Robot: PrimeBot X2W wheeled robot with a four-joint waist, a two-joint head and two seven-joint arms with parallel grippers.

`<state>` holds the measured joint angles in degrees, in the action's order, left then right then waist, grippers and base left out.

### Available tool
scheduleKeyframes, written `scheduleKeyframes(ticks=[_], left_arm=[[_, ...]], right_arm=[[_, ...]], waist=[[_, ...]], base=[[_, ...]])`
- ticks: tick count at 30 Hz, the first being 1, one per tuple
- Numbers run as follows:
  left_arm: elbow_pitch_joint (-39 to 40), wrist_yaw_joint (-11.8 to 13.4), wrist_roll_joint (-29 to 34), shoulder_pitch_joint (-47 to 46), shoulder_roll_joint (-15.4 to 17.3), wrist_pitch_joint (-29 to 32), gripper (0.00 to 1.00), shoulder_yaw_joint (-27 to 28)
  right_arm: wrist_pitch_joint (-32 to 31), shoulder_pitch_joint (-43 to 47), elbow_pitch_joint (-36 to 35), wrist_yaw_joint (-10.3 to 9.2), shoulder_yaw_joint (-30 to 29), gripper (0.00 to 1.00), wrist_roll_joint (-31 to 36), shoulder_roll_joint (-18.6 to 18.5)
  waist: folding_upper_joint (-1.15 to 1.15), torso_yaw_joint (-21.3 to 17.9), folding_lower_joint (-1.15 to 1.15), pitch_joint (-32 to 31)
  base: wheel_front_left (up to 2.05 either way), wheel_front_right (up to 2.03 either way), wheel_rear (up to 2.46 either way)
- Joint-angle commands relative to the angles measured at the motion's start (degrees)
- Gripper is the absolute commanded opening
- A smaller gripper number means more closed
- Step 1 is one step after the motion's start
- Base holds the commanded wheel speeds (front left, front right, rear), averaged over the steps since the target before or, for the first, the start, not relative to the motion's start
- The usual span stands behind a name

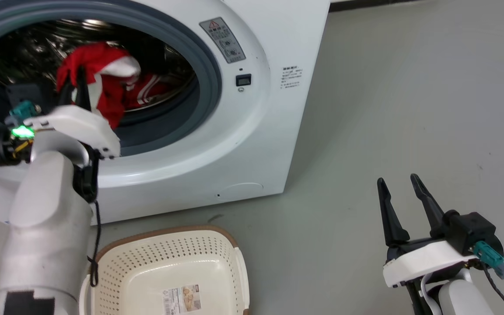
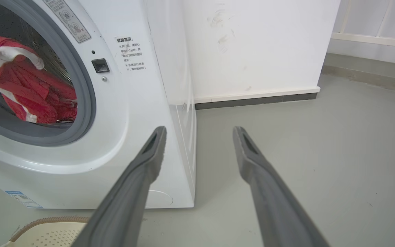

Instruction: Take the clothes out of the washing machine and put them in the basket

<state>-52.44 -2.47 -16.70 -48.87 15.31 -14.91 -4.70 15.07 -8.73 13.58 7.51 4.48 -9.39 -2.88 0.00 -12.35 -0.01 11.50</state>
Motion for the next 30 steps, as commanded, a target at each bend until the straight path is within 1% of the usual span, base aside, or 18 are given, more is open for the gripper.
scheduleKeyframes(ticks=[1, 5, 9, 13, 15, 20, 25, 28, 30], left_arm=[[1.82, 0.3, 0.08, 1.53, -0.36, -0.4, 0.0, 0.44], [9.88, -0.1, 0.1, 8.22, -1.71, -0.38, 0.0, 2.13], [19.39, 0.68, 1.11, 14.96, -4.28, -0.35, 0.0, 2.69], [28.82, 1.37, 2.11, 20.93, -6.03, -0.35, 0.0, 2.63], [33.24, 1.73, 2.27, 24.06, -6.97, -0.29, 0.0, 2.2], [43.79, 2.56, 3.01, 31.5, -8.13, 0.16, 0.0, 0.34], [53.67, 3.98, 3.05, 39.64, -9.57, 2.76, 0.0, -2.19], [57.28, 4.67, 3.08, 44.34, -10.01, 4.76, 0.0, -4.04], [57.61, 5.25, 3.22, 47.17, -10.2, 5.84, 0.0, -5.02]], right_arm=[[0.15, 0.85, 0.13, -0.04, -0.19, 1.0, 0.23, 0.01], [-0.23, 2.16, 0.04, -0.04, -0.82, 1.0, 0.65, 0.01], [-1.01, 3.5, -0.7, -0.03, -1.77, 1.0, 0.82, 0.01], [-1.59, 4.99, -1.76, -0.03, -2.6, 1.0, 1.13, 0.04], [-1.93, 5.74, -2.12, -0.03, -3.0, 1.0, 1.35, 0.01], [-2.94, 6.66, -3.22, -0.03, -3.24, 1.0, 1.99, 0.02], [-3.76, 7.29, -4.45, -0.03, -3.66, 1.0, 2.56, 0.02], [-4.32, 7.75, -5.34, -0.03, -3.96, 1.0, 2.81, 0.02], [-4.63, 7.82, -5.87, -0.03, -4.13, 1.0, 3.1, 0.01]], waist=[[0.0, 1.21, 0.01, -1.59], [0.0, 2.27, 0.01, -3.58], [0.0, 3.64, 0.01, -5.35], [0.0, 5.09, 0.01, -6.19], [0.0, 5.76, 0.01, -6.67], [0.0, 7.13, 0.01, -7.19], [0.0, 8.42, 0.01, -7.34], [0.0, 9.16, 0.01, -7.07], [0.0, 9.67, 0.01, -6.81]], base=[[0.0, 0.0, 0.0], [0.0, 0.0, 0.0], [0.0, 0.0, 0.0], [0.0, 0.0, 0.0], [0.0, 0.0, 0.0], [0.0, 0.0, 0.0], [0.0, 0.0, 0.0], [0.0, 0.0, 0.0], [0.0, 0.0, 0.0]])
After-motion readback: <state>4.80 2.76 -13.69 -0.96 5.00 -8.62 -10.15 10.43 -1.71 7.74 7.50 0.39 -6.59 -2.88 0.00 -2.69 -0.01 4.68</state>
